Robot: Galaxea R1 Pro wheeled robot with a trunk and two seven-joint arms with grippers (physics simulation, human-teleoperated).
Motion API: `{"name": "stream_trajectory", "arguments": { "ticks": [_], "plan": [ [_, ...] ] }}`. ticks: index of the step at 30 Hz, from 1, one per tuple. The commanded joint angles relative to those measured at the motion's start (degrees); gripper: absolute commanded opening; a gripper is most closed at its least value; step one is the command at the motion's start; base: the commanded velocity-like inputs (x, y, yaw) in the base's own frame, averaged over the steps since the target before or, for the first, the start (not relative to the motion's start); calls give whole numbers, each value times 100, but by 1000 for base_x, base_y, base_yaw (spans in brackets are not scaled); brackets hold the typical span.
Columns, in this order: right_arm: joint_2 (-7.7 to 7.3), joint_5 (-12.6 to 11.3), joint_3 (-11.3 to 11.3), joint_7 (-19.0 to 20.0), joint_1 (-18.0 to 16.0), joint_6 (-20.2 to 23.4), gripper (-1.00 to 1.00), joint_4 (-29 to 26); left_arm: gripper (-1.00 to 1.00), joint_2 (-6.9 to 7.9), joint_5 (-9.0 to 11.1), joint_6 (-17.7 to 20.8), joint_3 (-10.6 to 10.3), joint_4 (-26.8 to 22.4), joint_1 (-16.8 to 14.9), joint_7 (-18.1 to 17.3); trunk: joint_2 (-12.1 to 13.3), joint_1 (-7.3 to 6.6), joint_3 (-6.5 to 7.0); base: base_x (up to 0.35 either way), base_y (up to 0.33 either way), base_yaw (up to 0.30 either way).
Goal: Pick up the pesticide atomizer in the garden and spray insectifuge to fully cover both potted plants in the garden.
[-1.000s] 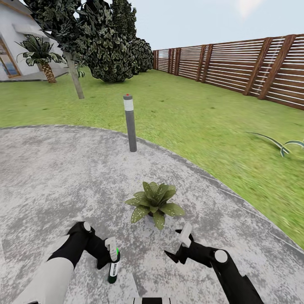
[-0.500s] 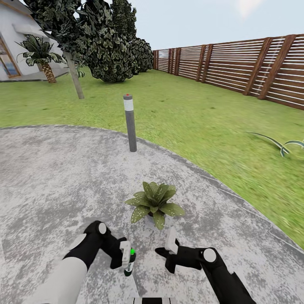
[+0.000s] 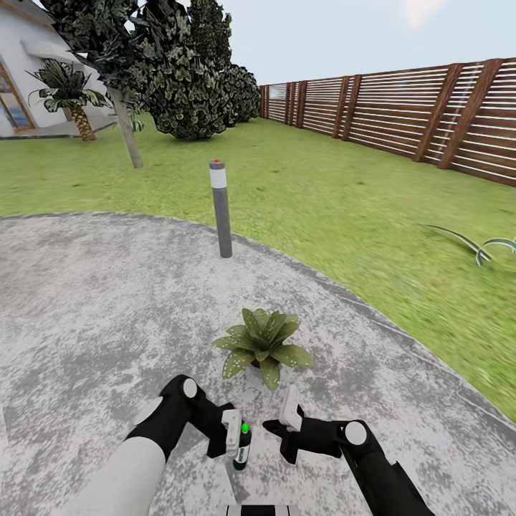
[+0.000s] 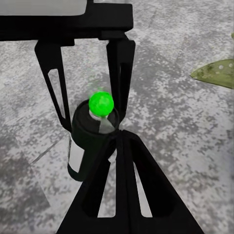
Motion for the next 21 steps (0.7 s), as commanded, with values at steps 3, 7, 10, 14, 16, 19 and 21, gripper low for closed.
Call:
{"name": "stream_trajectory", "arguments": {
  "ticks": [3,7,10,14,16,19,21],
  "plan": [
    [2,62,-6,10,-2,-45,-100,-13,-100,-11,174,-74,38,-4,-1,-29,-2,-1,-5,0,0,0],
    [2,65,-6,10,-2,-45,-100,-11,-100,-11,411,-91,26,-4,-1,-82,-2,-1,-5,0,0,0],
    [2,65,-6,9,-2,-45,-100,-8,-100,-11,429,-94,25,-2,-6,-86,-2,-1,-5,0,0,0],
    [2,65,-6,8,-2,-45,-100,-14,-100,-11,439,-91,-34,6,-2,-91,-2,-1,-5,0,0,0],
    [2,65,-6,8,-2,-45,-100,-14,-100,-11,446,-87,-92,12,-1,-88,-2,-1,-5,0,0,0],
    [2,65,-6,8,-2,-45,-100,-15,-100,-11,485,-84,-113,13,-1,-87,-2,-1,-5,0,0,0],
    [2,65,-6,8,-2,-45,-100,-15,-100,-11,708,-90,-119,14,-1,-87,-2,-1,-5,0,0,0]
  ]
}}
